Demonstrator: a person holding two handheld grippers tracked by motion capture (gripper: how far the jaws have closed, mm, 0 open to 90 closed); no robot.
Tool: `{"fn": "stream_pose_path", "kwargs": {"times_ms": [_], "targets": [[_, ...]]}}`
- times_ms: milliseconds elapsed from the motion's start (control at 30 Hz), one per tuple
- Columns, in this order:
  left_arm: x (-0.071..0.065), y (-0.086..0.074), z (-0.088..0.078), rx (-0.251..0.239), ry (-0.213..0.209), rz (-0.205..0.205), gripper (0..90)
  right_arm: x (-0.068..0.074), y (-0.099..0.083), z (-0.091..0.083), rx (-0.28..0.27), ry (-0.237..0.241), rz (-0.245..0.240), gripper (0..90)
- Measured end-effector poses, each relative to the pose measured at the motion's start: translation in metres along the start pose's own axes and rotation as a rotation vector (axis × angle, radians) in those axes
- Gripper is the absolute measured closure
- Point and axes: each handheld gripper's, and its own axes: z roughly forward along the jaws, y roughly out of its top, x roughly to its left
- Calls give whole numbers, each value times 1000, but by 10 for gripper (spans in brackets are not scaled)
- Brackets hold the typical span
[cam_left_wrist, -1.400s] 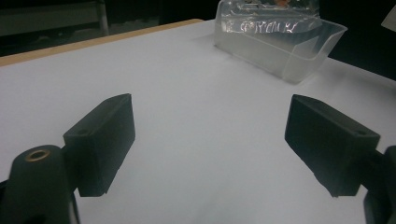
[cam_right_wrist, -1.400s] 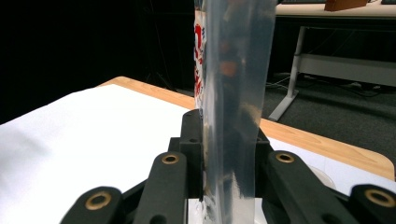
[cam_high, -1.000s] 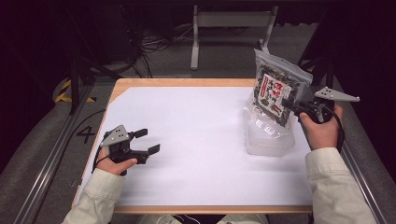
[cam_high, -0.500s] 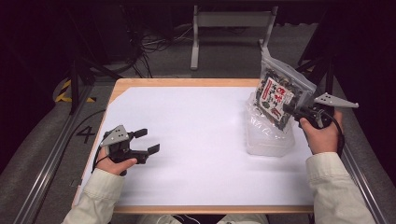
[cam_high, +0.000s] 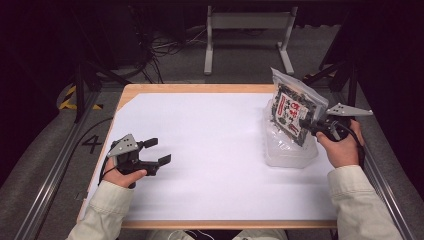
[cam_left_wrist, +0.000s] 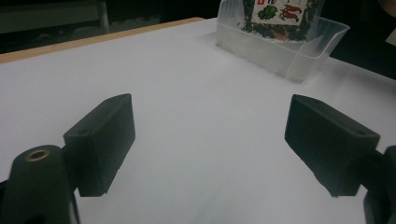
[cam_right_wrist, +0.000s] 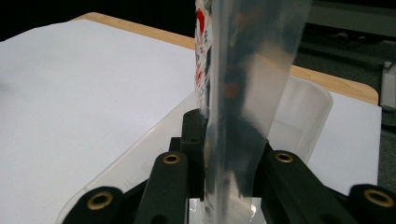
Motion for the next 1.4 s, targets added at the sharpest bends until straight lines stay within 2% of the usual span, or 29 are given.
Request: {"fn": "stream_pose_path", "kwargs": {"times_ms": [267,567,667,1167,1200,1233,1333,1400], "targets": [[0,-1,1,4,-1,-4,171,-7,-17,2,-34,15,62,762],[-1,0,2,5,-2,-3,170,-11,-32,1,-80,27,78,759],[0,0,2,7,-1,-3,170,-15,-39,0,-100,38,108,758],[1,-2,1,7,4,-11,169,-11,-39,-1,-106,34,96,747],[1,-2,1,6,4,-11,169,-11,-39,-1,-111,37,100,681],[1,-2,1,6,4,-9,169,-11,-39,-1,-111,37,100,681],[0,-5,-2,13,5,-12,169,-12,-39,-5,-167,42,111,506],[0,-6,-4,22,13,-7,167,-12,-39,-7,-183,25,99,438]]}}
